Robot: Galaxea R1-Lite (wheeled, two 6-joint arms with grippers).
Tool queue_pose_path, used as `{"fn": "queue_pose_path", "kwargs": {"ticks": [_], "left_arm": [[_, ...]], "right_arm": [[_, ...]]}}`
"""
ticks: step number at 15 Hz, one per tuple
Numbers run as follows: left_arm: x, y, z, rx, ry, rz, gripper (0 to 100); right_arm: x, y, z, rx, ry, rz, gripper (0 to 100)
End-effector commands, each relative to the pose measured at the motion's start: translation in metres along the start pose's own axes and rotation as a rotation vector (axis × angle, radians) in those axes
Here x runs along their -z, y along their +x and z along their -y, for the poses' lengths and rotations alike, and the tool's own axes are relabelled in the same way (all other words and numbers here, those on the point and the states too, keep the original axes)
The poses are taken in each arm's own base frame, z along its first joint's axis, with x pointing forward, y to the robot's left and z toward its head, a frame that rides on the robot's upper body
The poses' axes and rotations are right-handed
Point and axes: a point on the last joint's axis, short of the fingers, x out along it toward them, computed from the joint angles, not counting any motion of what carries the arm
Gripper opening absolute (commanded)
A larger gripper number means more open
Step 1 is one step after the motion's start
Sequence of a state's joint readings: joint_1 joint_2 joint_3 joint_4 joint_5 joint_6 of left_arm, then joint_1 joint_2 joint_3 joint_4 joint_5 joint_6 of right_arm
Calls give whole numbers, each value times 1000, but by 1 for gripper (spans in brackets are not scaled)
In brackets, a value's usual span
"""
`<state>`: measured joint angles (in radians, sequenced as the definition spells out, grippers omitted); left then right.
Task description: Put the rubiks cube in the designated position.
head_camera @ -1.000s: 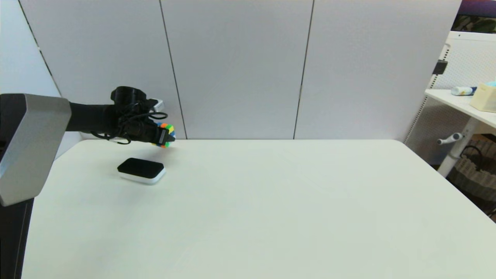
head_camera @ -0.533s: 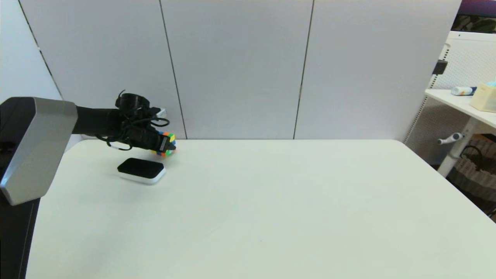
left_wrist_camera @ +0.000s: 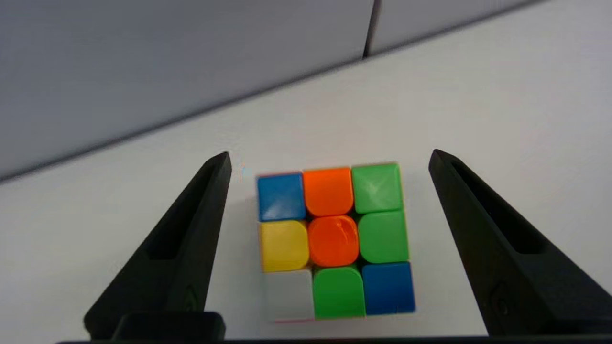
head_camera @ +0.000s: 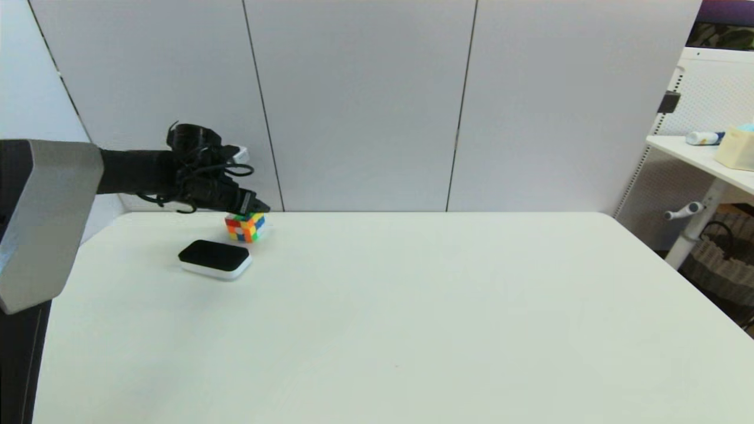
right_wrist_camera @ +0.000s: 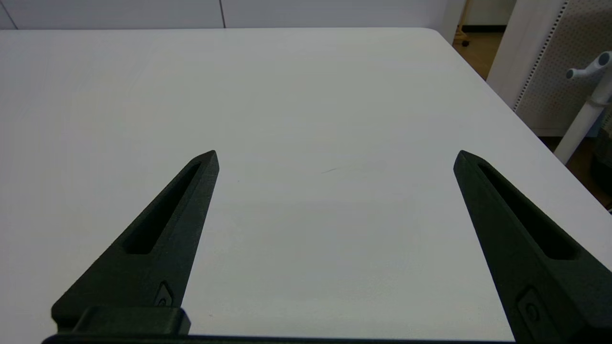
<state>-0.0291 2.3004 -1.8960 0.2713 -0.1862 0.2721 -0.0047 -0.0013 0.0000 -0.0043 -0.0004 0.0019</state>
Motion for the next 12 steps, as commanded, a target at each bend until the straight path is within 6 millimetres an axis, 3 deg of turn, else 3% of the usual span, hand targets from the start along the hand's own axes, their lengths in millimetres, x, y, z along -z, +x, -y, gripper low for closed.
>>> {"fn": "queue_pose_path", "kwargs": {"ticks": [1,3,7,9,12], "left_arm": [[-55,-106,9,-61,33,154,100],[-70,-168,14,-161,36,227,100],[-78,-263,30,-308,9,393,100],[-55,-294,42,-347,-24,430,100],[-1,-307,58,-372,-40,485,100]], "right_arm": [[0,0,0,1,0,-1,100],[0,0,0,-1,0,-1,100],[0,0,0,1,0,-1,100],[0,0,0,-1,0,-1,100],[0,0,0,-1,0,-1,100]]}}
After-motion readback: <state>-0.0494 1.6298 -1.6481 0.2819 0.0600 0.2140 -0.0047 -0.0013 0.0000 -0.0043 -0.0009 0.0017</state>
